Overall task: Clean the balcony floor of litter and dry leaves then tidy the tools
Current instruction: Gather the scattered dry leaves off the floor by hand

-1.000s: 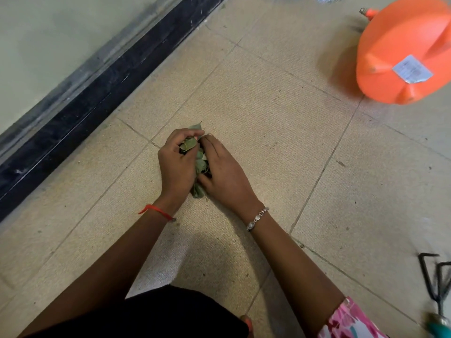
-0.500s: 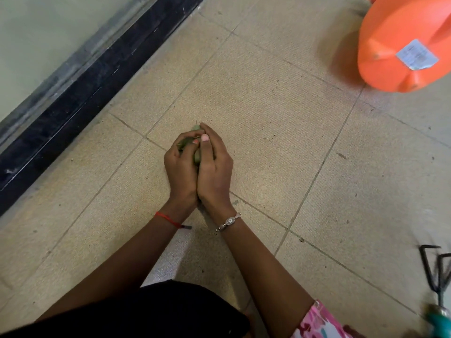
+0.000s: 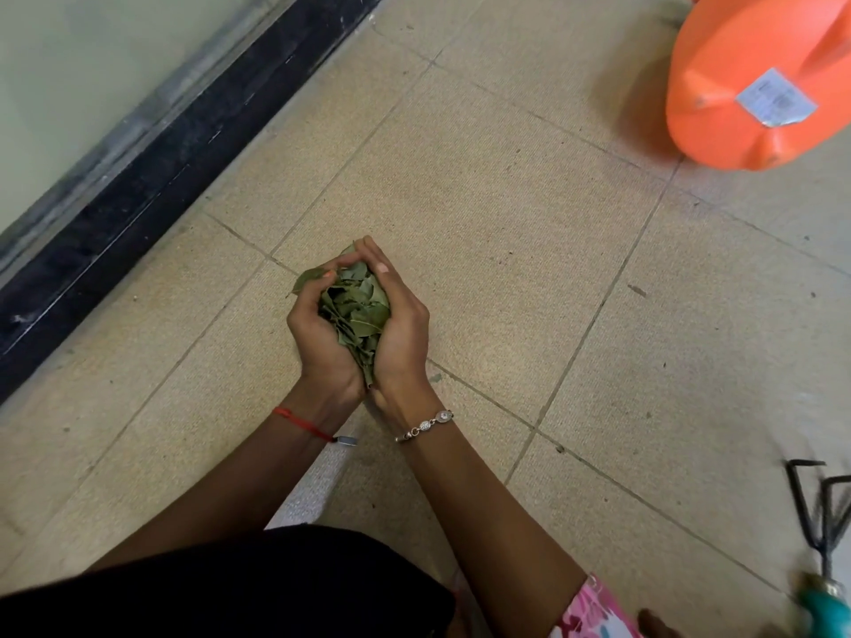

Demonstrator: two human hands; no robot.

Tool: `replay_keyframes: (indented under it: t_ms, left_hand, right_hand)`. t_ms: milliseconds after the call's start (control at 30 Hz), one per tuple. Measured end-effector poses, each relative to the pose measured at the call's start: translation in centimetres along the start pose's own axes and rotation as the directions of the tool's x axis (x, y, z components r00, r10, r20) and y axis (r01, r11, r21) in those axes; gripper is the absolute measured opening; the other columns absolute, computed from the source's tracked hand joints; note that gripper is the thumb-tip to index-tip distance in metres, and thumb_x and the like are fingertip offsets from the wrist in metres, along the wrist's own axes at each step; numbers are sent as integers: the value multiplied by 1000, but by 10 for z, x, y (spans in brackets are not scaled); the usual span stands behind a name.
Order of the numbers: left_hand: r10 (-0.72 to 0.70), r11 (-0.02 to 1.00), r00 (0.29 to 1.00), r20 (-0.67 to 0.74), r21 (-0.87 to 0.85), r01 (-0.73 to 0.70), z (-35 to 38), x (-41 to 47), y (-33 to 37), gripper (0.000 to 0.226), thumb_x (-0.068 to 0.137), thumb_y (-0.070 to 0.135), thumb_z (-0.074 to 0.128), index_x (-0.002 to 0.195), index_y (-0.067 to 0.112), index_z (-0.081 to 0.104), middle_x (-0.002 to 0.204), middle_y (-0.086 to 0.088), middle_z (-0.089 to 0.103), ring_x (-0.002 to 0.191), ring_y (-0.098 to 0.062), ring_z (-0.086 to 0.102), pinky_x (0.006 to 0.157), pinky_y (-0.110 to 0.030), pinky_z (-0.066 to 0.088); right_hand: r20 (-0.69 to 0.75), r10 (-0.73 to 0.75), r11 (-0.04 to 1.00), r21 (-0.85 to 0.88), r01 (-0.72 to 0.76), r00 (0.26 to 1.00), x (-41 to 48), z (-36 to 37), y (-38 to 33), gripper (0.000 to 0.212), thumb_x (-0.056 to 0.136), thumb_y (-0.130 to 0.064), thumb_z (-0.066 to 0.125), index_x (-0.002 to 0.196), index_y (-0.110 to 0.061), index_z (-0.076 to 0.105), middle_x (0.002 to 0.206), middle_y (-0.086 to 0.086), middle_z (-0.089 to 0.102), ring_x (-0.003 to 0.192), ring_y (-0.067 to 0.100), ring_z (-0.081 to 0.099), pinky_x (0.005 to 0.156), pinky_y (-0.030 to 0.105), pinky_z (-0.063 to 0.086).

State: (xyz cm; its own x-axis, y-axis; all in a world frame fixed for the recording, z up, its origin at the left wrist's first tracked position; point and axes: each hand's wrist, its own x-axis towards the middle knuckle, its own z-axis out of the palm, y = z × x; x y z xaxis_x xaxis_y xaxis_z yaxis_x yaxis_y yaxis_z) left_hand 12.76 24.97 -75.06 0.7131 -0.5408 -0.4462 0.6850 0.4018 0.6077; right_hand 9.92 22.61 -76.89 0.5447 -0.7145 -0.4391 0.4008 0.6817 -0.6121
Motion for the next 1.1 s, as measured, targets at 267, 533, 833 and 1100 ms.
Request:
replay_keyframes:
  t_ms: [267, 533, 833, 1100]
  left_hand:
    - [62, 987, 997, -46, -147, -68, 10, -2, 17, 41, 94, 9, 27, 73, 3, 62, 74, -4, 68, 72, -13, 68, 67, -20, 56]
    - [251, 928, 957, -146, -244, -281, 35, -9, 90, 37, 92, 7, 30, 73, 3, 61, 73, -3, 67, 73, -13, 67, 66, -21, 55]
    - [478, 652, 781, -402, -434, -622, 32, -90, 222, 35, 91, 7, 30, 71, 3, 58, 72, -4, 68, 77, -15, 68, 71, -23, 55]
    - [683, 452, 366, -632, -28, -892, -36, -209, 271, 21, 70, 11, 47, 71, 7, 67, 79, -7, 67, 85, -21, 62, 85, -31, 49]
  right_hand:
    - [90, 137, 978, 147, -149, 987, 3, 18, 1, 25, 95, -9, 44, 103, -7, 68, 126, 6, 61, 114, 10, 59, 100, 25, 45]
    - [239, 245, 968, -16, -249, 939, -11, 95, -16, 27, 93, -9, 45, 107, -9, 68, 125, 4, 62, 114, 14, 59, 100, 32, 45]
    - [513, 547, 821, -177, -543, 661, -98, 218, 9, 29, 79, -17, 56, 102, -13, 72, 121, 4, 64, 115, 20, 59, 98, 35, 43]
    - [588, 767, 564, -429, -706, 256, -232, 256, 51, 31, 67, -16, 62, 96, -12, 71, 100, 0, 70, 93, 11, 66, 78, 27, 52]
